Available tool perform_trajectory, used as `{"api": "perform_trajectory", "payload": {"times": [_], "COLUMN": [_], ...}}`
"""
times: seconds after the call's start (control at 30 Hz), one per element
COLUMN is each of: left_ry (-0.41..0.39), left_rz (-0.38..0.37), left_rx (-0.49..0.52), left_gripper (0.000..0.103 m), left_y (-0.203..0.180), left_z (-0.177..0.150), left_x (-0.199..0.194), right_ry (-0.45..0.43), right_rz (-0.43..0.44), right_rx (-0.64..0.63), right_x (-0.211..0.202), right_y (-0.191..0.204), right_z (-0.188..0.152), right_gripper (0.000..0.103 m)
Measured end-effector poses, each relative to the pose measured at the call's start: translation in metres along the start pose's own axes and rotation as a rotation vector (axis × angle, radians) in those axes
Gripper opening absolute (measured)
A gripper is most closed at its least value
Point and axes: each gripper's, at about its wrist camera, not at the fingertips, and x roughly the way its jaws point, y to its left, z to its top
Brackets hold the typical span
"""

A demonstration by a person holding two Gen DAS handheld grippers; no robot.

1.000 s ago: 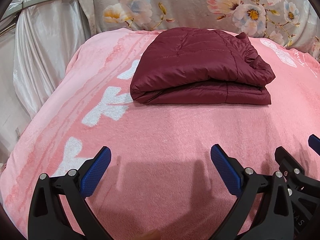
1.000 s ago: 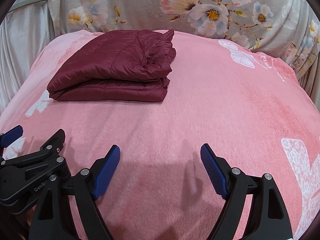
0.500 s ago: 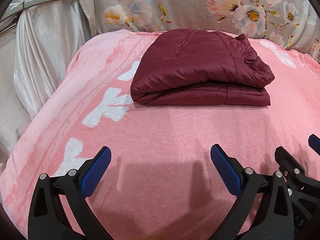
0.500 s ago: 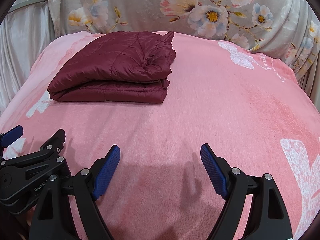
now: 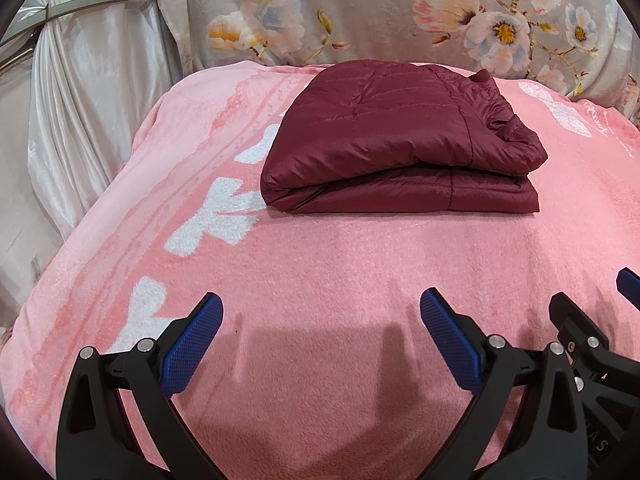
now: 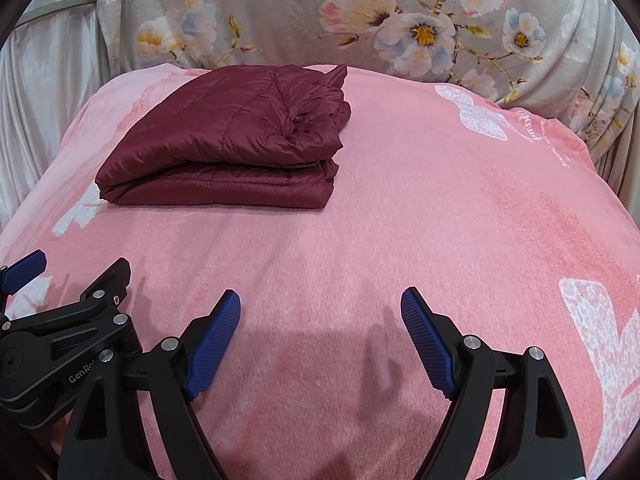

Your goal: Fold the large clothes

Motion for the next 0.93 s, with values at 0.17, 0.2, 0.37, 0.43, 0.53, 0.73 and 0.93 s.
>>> {"api": "perform_trajectory", "payload": {"times": [0.17, 0.2, 0.37, 0.43, 0.53, 0.73, 0.93], "left_ry": [-0.006, -0.007, -0.011, -0.014, -0.014, -0.011, -0.009], "left_rz": [0.004, 0.004, 0.001, -0.001, -0.001, 0.009, 0.009], "left_rx": [0.002, 0.002, 0.004, 0.007, 0.006, 0.007, 0.007], "left_gripper": [0.096, 0.096, 0.094, 0.093, 0.093, 0.093, 0.092], "left_y": [0.0004, 0.0006, -0.0012, -0.002, -0.0023, -0.0028, -0.005], "left_z": [0.0031, 0.0043, 0.0037, 0.0038, 0.0036, 0.0033, 0.003], "left_x": [-0.0013, -0.0014, -0.0034, -0.0041, -0.0042, -0.0038, -0.0032], "right_ry": [-0.002, -0.002, -0.003, -0.003, -0.006, -0.01, -0.016], "right_rz": [-0.001, -0.001, -0.001, -0.001, -0.004, -0.01, -0.019], "right_rx": [0.0, 0.0, -0.001, -0.001, -0.001, -0.006, -0.008], "right_x": [-0.0009, -0.001, -0.001, -0.0016, -0.0021, -0.0021, -0.0025], "right_y": [-0.0004, -0.0003, -0.0007, -0.001, -0.001, -0.0009, 0.0039], "right_z": [0.002, 0.0011, 0.0012, 0.0019, 0.0032, 0.0043, 0.0022], "right_gripper": [0.08, 0.08, 0.08, 0.08, 0.08, 0.08, 0.08]}}
